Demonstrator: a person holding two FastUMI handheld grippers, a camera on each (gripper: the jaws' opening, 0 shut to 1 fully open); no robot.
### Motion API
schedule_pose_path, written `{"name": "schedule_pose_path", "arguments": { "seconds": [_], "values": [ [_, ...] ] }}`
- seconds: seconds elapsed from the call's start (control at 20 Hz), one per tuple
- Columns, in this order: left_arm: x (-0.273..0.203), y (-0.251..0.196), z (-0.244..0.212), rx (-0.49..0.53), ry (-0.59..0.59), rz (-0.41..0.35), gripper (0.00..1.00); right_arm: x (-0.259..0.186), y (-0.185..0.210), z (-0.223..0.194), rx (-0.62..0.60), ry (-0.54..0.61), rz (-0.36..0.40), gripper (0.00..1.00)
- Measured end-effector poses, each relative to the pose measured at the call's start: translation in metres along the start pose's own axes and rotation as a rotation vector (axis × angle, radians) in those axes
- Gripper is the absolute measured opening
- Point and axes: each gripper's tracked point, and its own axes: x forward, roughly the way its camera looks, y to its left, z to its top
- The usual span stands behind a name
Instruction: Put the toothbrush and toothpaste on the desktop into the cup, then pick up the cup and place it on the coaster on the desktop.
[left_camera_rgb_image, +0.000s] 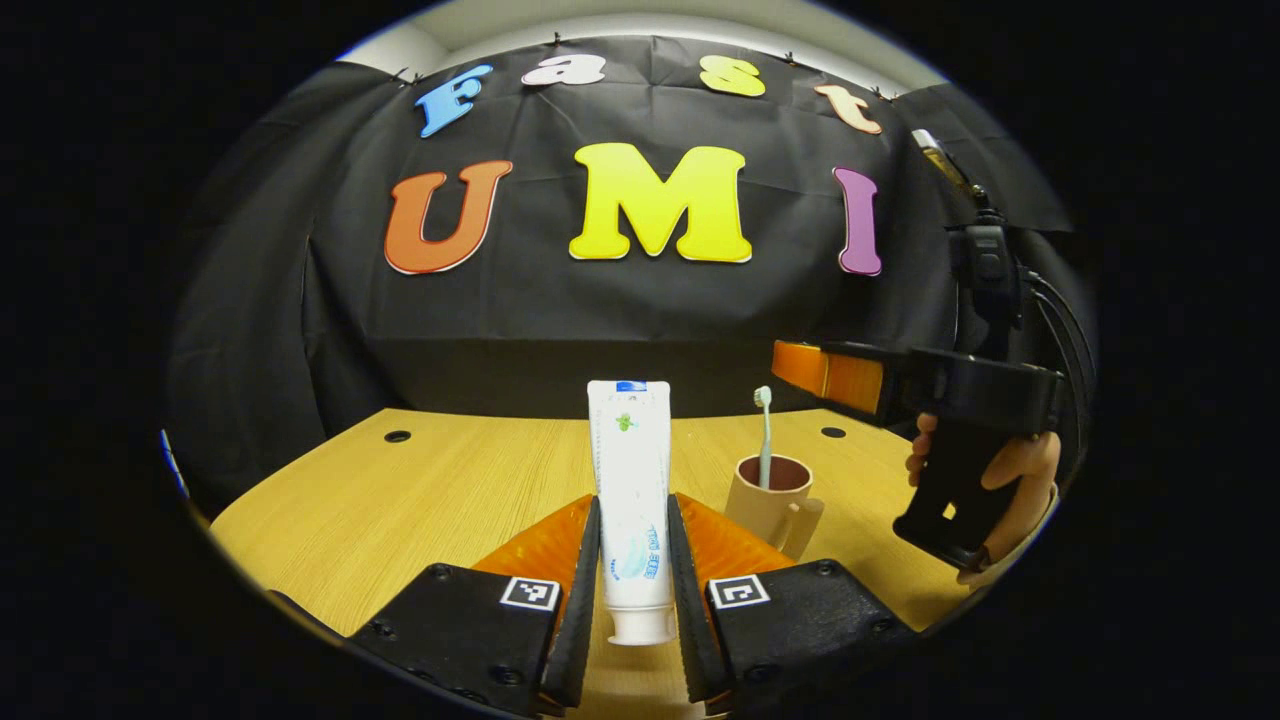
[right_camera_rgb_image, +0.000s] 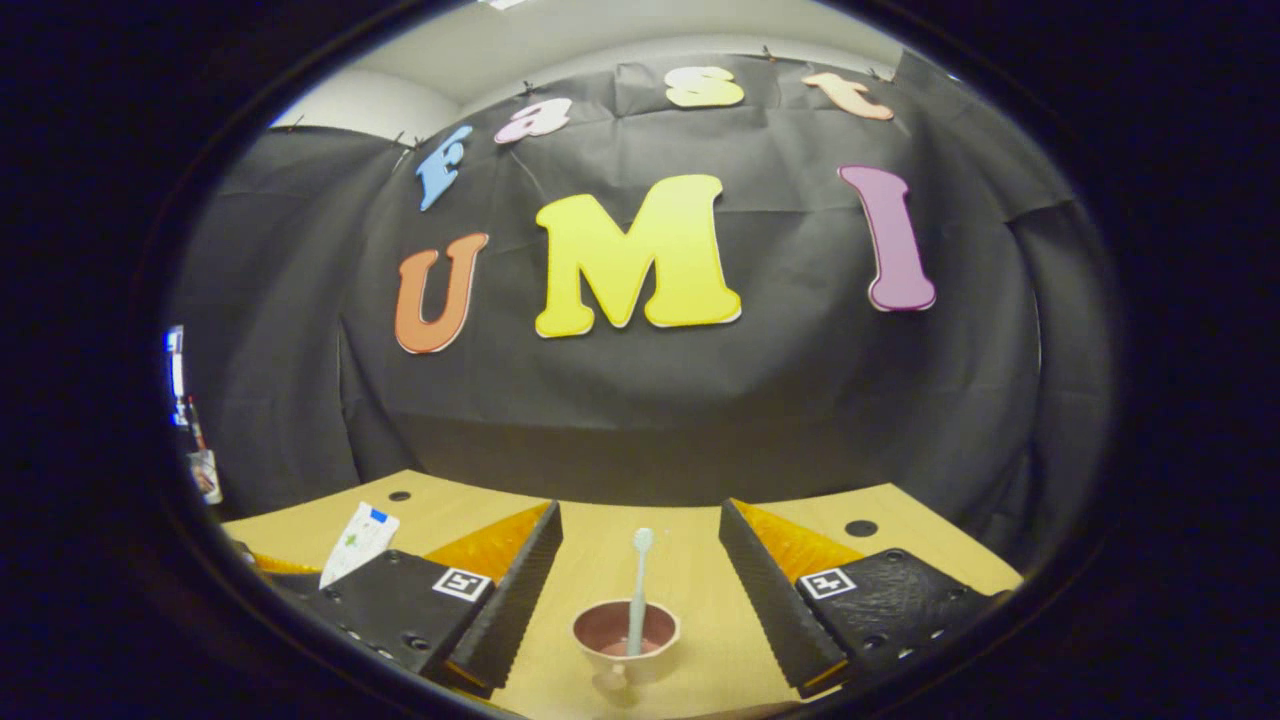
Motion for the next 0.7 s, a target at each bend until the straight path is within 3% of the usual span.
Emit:
{"name": "schedule_pose_path", "arguments": {
  "seconds": [0.2, 0.4, 0.7],
  "values": [
    [0.017, -0.025, 0.013, -0.011, -0.012, -0.036, 0.4, -0.035, -0.015, 0.006, -0.008, -0.029, 0.005, 0.96],
    [0.042, -0.053, 0.041, -0.037, -0.046, -0.085, 0.4, -0.057, -0.042, -0.002, -0.07, -0.042, -0.046, 0.94],
    [0.079, -0.088, 0.076, 0.006, -0.106, -0.119, 0.4, -0.054, -0.076, -0.021, -0.024, -0.021, -0.082, 0.96]
  ]
}}
